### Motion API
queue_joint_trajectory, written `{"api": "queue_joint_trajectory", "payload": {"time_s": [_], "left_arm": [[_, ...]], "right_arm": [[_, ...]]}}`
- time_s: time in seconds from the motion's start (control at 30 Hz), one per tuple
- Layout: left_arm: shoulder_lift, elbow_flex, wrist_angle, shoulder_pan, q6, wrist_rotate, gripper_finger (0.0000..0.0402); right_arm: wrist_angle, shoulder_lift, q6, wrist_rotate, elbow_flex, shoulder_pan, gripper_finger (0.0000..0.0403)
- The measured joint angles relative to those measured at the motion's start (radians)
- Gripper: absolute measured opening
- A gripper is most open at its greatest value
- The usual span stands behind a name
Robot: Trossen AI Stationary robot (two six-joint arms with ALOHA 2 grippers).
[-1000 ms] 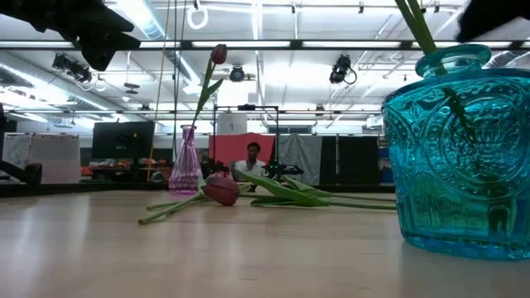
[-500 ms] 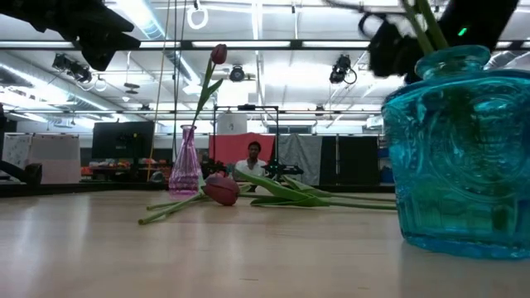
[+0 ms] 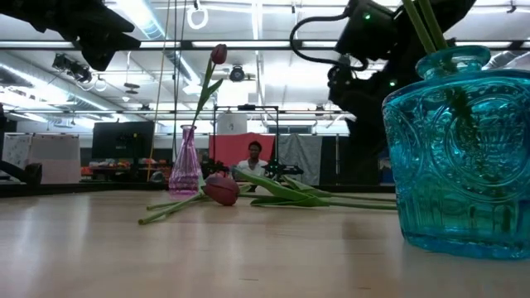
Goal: Sort flowers into vase by color
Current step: Put the white flower into the blue vase
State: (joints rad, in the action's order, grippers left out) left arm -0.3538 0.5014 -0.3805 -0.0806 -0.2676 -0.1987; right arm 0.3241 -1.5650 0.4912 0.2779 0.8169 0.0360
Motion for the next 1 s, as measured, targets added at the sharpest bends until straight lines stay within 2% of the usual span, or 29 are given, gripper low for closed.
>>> {"api": "queue_joint_trajectory", "payload": {"time_s": [0.23,0.47,0.67,0.9,1.0], "left_arm": [[0.000,0.000,0.000,0.000,-0.005,-0.002,0.0163],[0.000,0.000,0.000,0.000,-0.006,-0.003,0.0163],[0.000,0.000,0.000,0.000,-0.005,-0.003,0.0163],[0.000,0.000,0.000,0.000,-0.002,-0.004,0.0163],[0.000,0.000,0.000,0.000,-0.001,-0.006,0.0163]], "right_arm": [[-0.056,-0.022,-0.125,-0.036,0.000,-0.119,0.0170],[-0.055,-0.087,-0.183,-0.120,0.000,-0.183,0.0158],[-0.047,-0.109,-0.200,-0.176,0.000,-0.201,0.0122],[-0.007,-0.131,-0.199,-0.230,0.007,-0.217,0.0065],[-0.001,-0.127,-0.199,-0.236,0.005,-0.217,0.0029]]}}
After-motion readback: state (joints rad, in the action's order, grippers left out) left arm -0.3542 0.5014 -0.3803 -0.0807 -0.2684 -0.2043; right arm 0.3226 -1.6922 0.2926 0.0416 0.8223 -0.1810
